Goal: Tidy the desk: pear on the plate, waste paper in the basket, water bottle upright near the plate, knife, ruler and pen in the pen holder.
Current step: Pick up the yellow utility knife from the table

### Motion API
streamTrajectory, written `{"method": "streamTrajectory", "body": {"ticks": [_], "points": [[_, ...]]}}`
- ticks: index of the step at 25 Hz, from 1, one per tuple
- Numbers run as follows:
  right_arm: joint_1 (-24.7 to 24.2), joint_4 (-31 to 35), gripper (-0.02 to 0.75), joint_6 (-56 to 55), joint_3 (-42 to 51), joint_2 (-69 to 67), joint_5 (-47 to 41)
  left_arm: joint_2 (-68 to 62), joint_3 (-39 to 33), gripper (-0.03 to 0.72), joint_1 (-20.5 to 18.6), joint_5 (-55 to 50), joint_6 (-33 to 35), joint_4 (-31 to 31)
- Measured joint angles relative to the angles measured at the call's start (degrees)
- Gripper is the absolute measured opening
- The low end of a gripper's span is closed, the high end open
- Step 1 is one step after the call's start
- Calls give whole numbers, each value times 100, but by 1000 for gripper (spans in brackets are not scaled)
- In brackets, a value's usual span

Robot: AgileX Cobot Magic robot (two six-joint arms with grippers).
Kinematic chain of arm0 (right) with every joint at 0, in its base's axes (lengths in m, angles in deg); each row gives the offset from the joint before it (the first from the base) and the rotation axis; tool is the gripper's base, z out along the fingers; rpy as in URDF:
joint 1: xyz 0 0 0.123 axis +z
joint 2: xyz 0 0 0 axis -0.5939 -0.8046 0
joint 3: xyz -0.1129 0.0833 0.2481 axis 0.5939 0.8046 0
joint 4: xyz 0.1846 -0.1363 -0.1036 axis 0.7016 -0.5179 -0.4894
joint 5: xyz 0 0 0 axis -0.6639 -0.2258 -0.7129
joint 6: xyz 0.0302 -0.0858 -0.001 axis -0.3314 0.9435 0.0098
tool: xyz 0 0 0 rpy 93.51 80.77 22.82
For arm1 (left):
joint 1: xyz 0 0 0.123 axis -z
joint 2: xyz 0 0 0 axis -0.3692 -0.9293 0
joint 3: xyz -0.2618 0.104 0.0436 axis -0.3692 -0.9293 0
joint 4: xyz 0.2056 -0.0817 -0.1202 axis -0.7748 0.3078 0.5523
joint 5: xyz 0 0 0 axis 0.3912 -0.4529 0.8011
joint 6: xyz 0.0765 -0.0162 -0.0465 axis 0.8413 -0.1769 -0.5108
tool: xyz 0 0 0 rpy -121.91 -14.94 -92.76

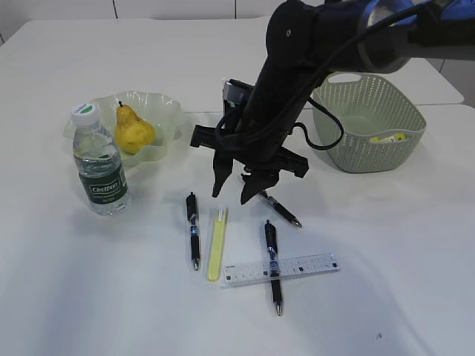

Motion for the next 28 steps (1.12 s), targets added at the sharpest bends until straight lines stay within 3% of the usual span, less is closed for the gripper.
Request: {"method": "streamTrajectory", "body": {"ticks": [6,13,18,28], "points": [[11,-69,366,-42,0,0,315,0,0,441,0,0,0,2],[112,-730,366,-395,0,0,410,0,0,440,0,21,0,2],[166,-828,366,-478,-13,-115,410,0,0,437,0,63,0,2],[428,-1383,366,-695,-979,-753,-173,0,0,436,0,77,0,2]]}}
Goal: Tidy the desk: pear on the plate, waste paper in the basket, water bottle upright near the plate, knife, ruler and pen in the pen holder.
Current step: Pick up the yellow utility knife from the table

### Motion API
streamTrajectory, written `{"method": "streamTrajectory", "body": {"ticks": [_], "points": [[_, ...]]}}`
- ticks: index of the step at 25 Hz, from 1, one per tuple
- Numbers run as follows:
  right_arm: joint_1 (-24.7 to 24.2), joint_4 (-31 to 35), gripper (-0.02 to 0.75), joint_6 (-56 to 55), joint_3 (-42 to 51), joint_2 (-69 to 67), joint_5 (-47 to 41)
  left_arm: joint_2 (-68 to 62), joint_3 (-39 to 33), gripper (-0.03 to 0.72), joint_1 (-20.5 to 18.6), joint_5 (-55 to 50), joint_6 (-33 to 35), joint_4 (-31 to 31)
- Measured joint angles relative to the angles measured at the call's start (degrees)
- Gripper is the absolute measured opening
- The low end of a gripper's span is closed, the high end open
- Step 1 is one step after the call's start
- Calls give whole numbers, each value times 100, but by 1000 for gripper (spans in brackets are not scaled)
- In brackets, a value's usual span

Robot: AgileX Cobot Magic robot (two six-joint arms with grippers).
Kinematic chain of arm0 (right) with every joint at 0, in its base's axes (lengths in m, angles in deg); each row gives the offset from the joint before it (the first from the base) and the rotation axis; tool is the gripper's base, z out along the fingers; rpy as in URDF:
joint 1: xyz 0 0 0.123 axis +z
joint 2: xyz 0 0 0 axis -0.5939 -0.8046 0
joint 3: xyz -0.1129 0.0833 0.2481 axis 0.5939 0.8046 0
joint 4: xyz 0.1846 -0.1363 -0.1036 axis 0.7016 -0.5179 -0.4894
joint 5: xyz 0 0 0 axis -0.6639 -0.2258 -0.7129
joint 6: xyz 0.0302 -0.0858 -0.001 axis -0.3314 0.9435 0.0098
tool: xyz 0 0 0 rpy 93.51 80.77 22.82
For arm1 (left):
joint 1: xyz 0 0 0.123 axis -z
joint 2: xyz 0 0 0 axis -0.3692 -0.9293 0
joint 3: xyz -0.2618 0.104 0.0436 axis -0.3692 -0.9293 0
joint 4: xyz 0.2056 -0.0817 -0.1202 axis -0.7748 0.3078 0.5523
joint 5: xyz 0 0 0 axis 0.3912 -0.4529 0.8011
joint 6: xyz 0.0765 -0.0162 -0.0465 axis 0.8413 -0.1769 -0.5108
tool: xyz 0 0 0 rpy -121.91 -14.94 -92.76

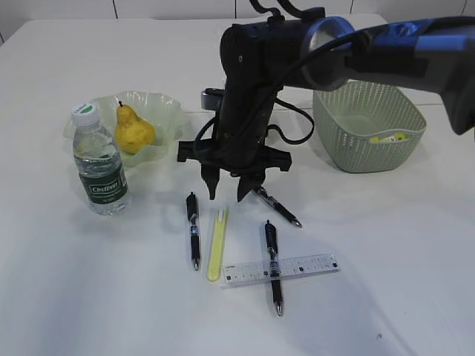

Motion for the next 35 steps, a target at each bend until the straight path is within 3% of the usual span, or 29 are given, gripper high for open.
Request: {"method": "streamTrajectory", "body": {"ticks": [14,35], "points": [[0,-121,366,-76,-306,-475,-668,0,0,436,0,4,0,0],[111,64,366,-85,-319,-511,-507,0,0,436,0,4,0,0]]}}
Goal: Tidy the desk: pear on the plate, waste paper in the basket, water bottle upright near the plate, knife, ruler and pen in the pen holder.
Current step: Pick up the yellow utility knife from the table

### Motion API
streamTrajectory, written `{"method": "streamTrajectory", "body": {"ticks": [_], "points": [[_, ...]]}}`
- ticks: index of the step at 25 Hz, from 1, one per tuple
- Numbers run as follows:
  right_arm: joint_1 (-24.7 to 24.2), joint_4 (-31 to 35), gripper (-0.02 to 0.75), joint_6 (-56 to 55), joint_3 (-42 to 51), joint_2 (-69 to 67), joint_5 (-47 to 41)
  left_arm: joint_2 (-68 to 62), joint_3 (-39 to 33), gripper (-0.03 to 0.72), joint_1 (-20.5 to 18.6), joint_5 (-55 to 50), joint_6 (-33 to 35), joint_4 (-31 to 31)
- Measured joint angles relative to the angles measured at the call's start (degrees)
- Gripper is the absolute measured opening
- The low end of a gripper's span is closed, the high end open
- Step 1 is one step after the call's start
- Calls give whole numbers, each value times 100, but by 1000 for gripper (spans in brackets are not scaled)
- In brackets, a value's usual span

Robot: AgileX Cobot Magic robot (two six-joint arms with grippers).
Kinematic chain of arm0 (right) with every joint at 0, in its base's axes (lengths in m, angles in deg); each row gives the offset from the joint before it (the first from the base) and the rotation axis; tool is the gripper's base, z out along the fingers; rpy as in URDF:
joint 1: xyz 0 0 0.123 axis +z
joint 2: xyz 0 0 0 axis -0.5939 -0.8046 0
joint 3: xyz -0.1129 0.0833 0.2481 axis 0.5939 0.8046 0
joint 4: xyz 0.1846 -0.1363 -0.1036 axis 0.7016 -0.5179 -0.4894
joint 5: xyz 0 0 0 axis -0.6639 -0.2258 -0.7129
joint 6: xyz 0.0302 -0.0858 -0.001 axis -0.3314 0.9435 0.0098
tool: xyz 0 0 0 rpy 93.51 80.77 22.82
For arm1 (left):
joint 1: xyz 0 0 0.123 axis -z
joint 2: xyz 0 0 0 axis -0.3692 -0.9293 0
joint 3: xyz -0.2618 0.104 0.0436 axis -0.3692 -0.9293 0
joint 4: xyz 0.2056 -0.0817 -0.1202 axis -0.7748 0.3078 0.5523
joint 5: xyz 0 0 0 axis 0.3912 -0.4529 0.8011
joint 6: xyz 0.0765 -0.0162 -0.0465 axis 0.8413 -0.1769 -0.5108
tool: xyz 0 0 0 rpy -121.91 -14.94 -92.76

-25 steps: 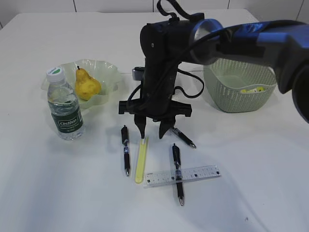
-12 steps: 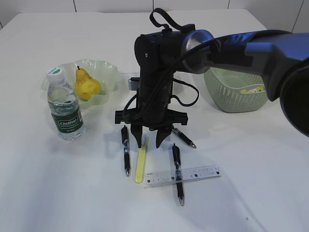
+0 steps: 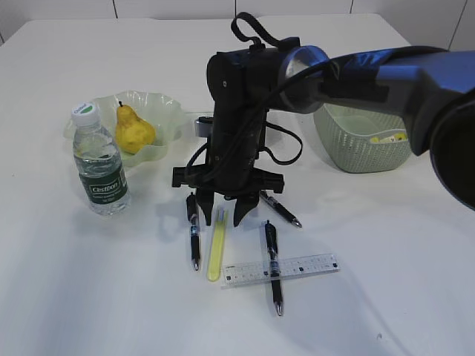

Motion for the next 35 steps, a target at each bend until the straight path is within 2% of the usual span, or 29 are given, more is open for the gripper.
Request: {"method": "streamTrajectory", "body": {"ticks": [3,35], "points": [[0,143,366,-4,0,-39,24,0,0,436,0,0,0,0],[0,52,365,-132,0,-232,60,0,0,436,0,0,0,-30]]}}
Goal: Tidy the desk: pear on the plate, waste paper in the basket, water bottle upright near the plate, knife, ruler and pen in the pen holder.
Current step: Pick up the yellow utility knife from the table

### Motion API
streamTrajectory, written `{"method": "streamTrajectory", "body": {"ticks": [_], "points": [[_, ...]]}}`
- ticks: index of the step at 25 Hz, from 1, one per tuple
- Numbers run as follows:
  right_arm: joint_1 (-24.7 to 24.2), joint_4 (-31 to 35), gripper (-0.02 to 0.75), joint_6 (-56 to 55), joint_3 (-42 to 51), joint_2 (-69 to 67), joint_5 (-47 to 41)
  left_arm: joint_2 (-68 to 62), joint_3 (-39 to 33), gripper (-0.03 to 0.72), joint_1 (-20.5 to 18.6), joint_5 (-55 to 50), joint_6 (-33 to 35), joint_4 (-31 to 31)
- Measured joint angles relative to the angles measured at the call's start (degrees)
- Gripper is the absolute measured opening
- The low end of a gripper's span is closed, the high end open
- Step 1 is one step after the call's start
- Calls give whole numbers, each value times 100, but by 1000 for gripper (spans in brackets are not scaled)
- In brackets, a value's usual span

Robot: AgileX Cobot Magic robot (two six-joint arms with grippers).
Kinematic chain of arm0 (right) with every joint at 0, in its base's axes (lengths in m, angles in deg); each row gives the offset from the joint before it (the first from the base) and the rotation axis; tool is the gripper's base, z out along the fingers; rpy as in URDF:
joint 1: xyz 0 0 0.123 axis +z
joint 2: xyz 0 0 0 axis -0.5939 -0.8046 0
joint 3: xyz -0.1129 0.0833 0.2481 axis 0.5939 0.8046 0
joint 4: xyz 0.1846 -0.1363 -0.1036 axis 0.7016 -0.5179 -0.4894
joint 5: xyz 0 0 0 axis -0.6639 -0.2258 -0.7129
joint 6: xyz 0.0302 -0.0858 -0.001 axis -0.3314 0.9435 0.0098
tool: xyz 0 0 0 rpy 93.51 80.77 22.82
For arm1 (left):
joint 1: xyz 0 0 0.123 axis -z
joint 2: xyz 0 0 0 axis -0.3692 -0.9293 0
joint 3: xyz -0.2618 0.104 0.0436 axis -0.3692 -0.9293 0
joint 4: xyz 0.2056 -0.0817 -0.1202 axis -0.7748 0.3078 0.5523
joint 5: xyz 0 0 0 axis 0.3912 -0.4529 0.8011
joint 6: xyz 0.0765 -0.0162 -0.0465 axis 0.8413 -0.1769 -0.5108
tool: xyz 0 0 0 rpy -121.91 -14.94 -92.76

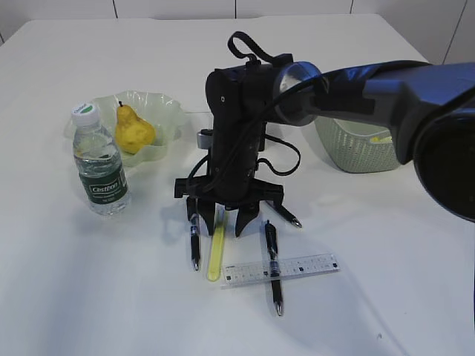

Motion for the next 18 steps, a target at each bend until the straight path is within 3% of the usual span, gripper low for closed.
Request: {"method": "streamTrajectory", "body": {"ticks": [18], "points": [[0,-105,365,-139,-13,-59,-4,0,0,436,0,0,0,0]]}}
